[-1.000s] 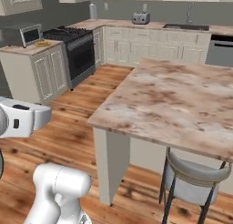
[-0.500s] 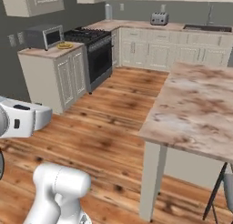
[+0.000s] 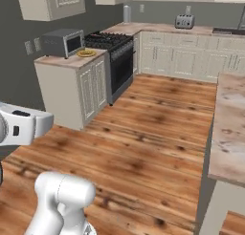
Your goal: Place the cold items (lemon and broccoli) from the fridge in one tupperware on the dining counter. Place the warm items (kebab skewer and hot dog) in the stove area in another tupperware.
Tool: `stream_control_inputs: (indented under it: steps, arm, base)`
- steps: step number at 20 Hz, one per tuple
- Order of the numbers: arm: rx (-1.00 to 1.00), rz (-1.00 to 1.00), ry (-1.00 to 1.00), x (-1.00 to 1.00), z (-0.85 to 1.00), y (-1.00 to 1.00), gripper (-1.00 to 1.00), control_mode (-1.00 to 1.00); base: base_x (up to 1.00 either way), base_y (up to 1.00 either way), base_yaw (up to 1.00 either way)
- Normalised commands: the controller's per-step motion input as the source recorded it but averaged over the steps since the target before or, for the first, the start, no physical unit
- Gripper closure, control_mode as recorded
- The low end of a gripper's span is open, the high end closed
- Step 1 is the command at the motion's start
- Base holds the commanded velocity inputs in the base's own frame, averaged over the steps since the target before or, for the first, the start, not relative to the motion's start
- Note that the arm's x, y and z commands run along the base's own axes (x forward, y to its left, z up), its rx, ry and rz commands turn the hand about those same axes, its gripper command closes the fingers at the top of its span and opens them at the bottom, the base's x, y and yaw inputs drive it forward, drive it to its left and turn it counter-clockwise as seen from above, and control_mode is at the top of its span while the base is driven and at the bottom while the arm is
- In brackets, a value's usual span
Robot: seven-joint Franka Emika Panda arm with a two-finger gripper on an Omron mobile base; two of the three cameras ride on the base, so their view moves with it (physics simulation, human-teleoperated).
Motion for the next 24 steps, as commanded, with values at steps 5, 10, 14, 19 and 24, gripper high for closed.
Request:
stream_control_inputs:
  steps: [5,10,14,19,24]
  arm:
    - [0.00,0.00,0.00,0.00,0.00,0.00,-1.00,1.00]
    - [0.00,0.00,0.00,0.00,0.00,0.00,-1.00,1.00]
    - [0.00,0.00,0.00,0.00,0.00,0.00,-1.00,1.00]
    - [0.00,0.00,0.00,0.00,0.00,0.00,-1.00,1.00]
    - [0.00,0.00,0.00,0.00,0.00,0.00,-1.00,1.00]
  base:
    - [1.00,0.72,-0.27]
    - [1.00,0.32,-0.12]
    - [1.00,0.09,0.00]
    - [1.00,0.00,0.01]
    - [1.00,-0.05,0.09]
